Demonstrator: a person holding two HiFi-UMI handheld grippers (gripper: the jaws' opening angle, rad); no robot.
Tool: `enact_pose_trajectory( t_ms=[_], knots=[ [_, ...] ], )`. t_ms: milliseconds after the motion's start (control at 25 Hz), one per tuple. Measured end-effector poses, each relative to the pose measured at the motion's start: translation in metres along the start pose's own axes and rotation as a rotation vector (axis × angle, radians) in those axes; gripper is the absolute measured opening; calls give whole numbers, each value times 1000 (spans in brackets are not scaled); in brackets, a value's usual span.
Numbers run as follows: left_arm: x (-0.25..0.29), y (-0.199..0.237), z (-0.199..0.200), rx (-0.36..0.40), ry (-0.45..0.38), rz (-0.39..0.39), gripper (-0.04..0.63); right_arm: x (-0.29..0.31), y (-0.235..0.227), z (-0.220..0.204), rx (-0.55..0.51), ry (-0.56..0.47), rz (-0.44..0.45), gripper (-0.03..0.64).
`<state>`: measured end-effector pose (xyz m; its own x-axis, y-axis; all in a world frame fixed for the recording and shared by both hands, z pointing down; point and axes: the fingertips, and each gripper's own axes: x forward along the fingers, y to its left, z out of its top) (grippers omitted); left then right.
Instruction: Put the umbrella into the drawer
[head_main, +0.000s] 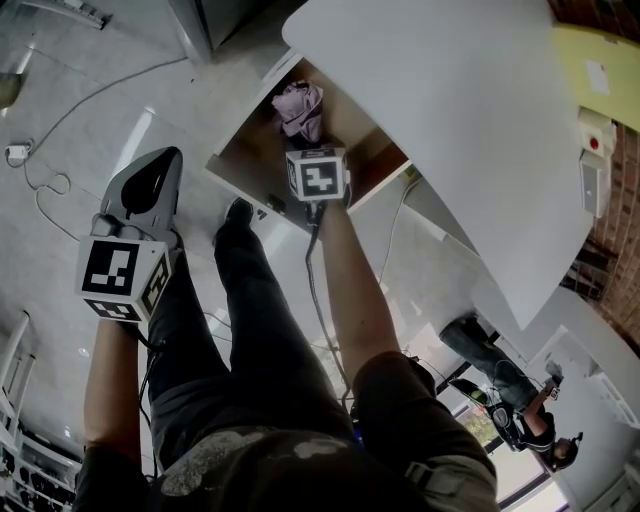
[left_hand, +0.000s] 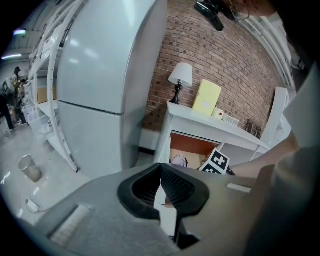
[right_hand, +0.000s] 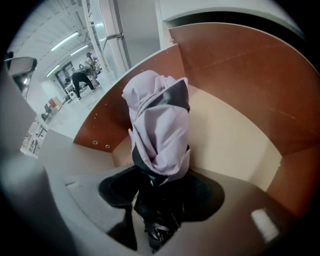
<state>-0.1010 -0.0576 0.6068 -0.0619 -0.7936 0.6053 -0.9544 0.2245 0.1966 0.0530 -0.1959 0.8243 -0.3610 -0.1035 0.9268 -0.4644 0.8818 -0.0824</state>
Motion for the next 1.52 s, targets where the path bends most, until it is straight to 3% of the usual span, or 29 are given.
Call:
enact_pose_trajectory(
  t_ms=[360, 640, 1120, 1520],
  knots=[
    [0, 5, -1, 5, 8, 13, 11, 8, 0, 2, -12, 0, -34, 242],
    [-5, 3, 4, 8, 4, 17, 11, 2, 0, 0, 90, 28, -30, 267],
    [-33, 18, 65, 90, -75, 39, 11, -85, 28, 32, 195, -141, 24, 276],
    [-39, -27, 113, 175, -138, -80, 11, -179, 47, 57, 272, -297, 24, 276]
  ],
)
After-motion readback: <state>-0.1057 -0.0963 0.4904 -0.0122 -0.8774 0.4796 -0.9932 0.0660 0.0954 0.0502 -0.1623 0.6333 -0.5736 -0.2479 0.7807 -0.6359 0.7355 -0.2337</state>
